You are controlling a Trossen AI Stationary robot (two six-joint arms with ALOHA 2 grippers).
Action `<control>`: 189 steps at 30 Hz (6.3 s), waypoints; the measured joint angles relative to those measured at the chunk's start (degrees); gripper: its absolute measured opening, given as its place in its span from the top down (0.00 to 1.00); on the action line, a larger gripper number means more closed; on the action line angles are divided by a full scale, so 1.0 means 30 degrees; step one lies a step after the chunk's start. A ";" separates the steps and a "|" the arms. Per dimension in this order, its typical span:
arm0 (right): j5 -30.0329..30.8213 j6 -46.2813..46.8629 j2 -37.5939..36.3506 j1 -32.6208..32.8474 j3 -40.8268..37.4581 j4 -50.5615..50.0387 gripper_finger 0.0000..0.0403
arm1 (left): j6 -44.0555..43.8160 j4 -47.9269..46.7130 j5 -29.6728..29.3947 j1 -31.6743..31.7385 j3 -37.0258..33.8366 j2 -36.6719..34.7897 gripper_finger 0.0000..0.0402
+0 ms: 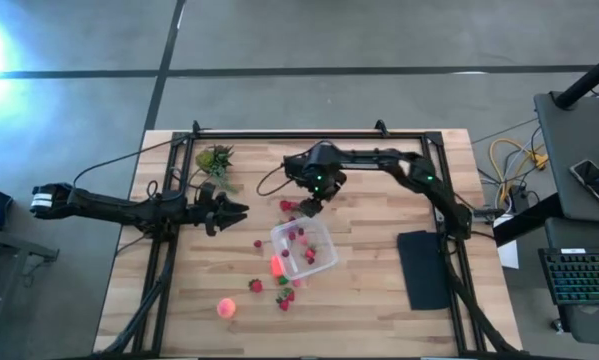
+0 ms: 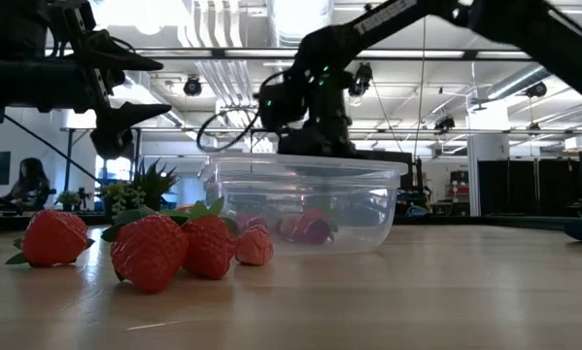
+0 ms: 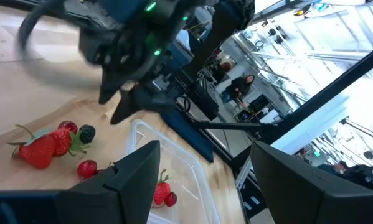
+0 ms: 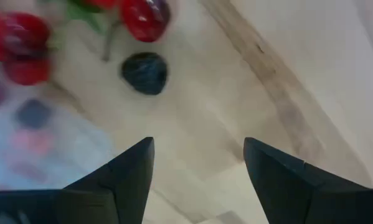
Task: Pick and placing Produce into tupperware
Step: Put the blackberry into the transparent container, then put the cherry into the transparent container
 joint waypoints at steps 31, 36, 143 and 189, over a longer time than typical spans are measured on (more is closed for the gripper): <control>0.0167 0.3054 0.2538 0.1142 0.3544 0.0893 0.42 | 0.0020 -0.0075 -0.0064 -0.0001 -0.0036 0.0446 0.41; 0.0606 0.3259 0.2589 0.1142 0.3500 0.1156 0.45 | 0.0022 -0.0066 -0.0055 -0.0005 -0.0036 0.0446 0.41; 0.3690 -1.1604 0.2312 0.0772 0.5907 0.0796 0.43 | -0.0491 0.0579 0.2583 -0.0003 -0.0004 0.1004 0.41; 0.3187 -1.1611 0.1336 0.1397 0.0408 0.4364 0.49 | -0.0372 0.0408 0.2251 -0.0003 -0.0066 0.2162 0.41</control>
